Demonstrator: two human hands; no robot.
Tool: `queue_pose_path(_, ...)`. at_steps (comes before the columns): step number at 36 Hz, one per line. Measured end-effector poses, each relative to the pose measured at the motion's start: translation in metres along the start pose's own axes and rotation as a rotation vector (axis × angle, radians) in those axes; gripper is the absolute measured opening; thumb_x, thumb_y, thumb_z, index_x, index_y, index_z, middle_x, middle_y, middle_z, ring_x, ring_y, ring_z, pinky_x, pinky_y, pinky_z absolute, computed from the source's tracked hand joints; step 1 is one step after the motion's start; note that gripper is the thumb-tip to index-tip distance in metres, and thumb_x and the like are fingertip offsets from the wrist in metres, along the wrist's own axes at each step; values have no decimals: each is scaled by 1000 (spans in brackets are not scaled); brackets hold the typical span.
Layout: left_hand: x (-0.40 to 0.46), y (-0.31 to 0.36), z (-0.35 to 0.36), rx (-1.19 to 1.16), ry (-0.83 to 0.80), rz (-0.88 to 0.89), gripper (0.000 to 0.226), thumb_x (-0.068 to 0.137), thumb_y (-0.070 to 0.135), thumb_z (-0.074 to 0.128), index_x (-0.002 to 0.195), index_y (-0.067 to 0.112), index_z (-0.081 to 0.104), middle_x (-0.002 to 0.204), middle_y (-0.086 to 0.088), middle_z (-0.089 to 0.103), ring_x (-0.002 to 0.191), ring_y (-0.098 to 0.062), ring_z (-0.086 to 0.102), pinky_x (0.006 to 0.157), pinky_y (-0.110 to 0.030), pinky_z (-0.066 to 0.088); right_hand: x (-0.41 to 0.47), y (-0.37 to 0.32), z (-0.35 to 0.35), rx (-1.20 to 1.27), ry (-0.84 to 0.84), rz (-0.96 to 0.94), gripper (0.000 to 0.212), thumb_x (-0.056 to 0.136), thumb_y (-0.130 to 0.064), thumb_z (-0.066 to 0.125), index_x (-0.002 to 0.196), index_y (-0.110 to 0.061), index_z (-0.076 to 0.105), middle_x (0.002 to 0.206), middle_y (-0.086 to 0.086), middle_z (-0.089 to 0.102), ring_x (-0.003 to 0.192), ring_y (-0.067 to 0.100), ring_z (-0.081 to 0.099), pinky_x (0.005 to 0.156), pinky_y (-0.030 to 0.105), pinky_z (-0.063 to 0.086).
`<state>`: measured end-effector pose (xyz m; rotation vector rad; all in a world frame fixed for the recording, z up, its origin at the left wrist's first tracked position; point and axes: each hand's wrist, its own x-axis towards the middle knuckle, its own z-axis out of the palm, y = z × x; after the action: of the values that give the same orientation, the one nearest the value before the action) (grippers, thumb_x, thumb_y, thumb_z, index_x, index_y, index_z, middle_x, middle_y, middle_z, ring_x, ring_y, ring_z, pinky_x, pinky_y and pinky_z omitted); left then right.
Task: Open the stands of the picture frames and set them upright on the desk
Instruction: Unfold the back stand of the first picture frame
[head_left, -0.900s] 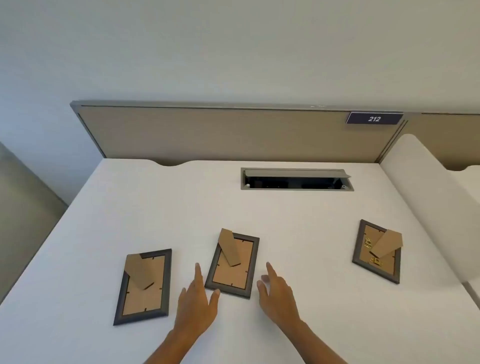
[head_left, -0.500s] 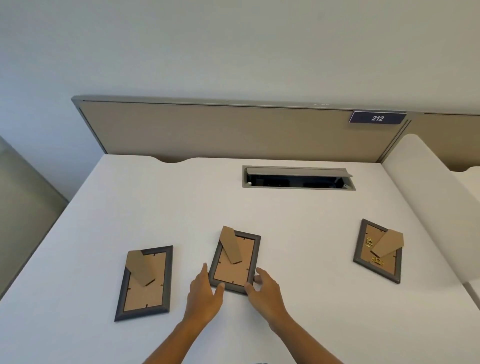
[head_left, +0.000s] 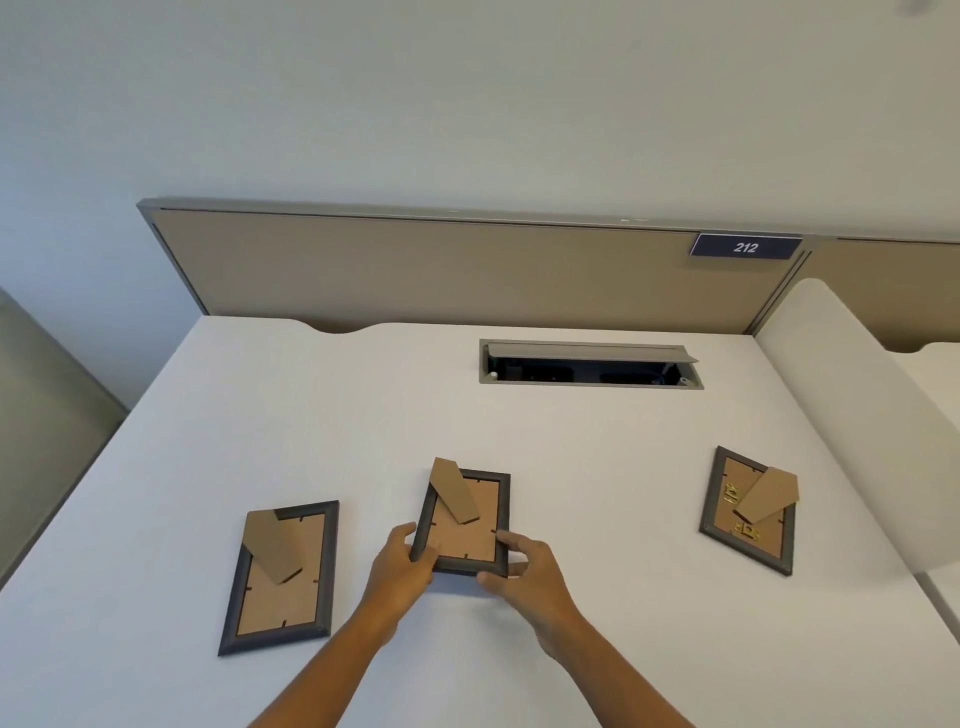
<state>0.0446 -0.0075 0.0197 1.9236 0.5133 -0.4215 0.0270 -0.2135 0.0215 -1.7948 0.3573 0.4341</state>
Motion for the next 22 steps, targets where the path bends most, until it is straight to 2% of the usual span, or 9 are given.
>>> queue_pose_path(1,0,2,-1,9,-16,20,61,103,29,66,157,19,40,117,-8,71,99,-23,74,91,-38,64,0,0,-1,-42,-2,-36,70,81,-9,96,140,-25,62,140,0,53,112,14,68,79,19,60)
queue_pose_path(4,0,8,-2,54,-29,68,76,98,37,72,163,23,33,148,-10,60,124,-32,67,105,-46,58,3,-2,-4,-216,-5,-147,76,75,-8,100,142,-16,65,145,-2,44,105,17,62,78,12,56)
queue_pose_path(6,-1,13,-3,54,-37,109,80,95,40,76,162,25,36,152,-5,58,126,-26,64,108,-42,56,4,-3,-4,-322,15,-213,74,77,-2,97,144,-9,66,150,0,42,106,19,60,79,9,53)
queue_pose_path(9,-4,17,-6,89,-68,190,80,88,39,83,156,27,45,133,10,63,109,-11,62,87,-15,54,6,-8,-5,-405,104,-302,57,85,6,89,138,-5,72,148,5,50,114,18,65,89,6,50)
queue_pose_path(11,-5,18,-7,134,-70,230,78,86,31,86,154,22,49,123,11,65,98,-11,66,76,-6,52,8,-9,-7,-426,184,-370,46,87,9,86,131,-2,76,141,8,58,117,22,68,93,2,48)
queue_pose_path(15,-11,28,-9,184,12,279,66,90,17,82,150,12,55,128,-7,73,102,-17,68,102,-28,56,10,-14,-12,-408,290,-511,33,91,13,80,121,-1,82,126,6,66,112,24,72,92,7,53)
queue_pose_path(16,-14,33,-11,172,35,294,59,92,16,81,147,12,59,128,-9,74,101,-17,69,103,-31,57,11,-17,-14,-389,296,-549,31,92,12,79,120,-2,82,123,5,68,109,22,72,91,11,54)
queue_pose_path(19,-22,47,-20,114,93,367,35,94,11,78,128,14,71,101,-1,79,77,-15,71,80,-19,62,11,-31,-21,-378,279,-649,22,95,4,79,113,-8,82,112,-1,70,99,15,69,85,21,56)
queue_pose_path(22,-29,60,-32,20,123,417,19,94,9,78,110,18,76,72,7,76,58,-11,68,58,-15,55,9,-47,-32,-432,237,-736,12,98,-10,75,105,-19,75,102,-12,67,97,14,61,79,28,53)
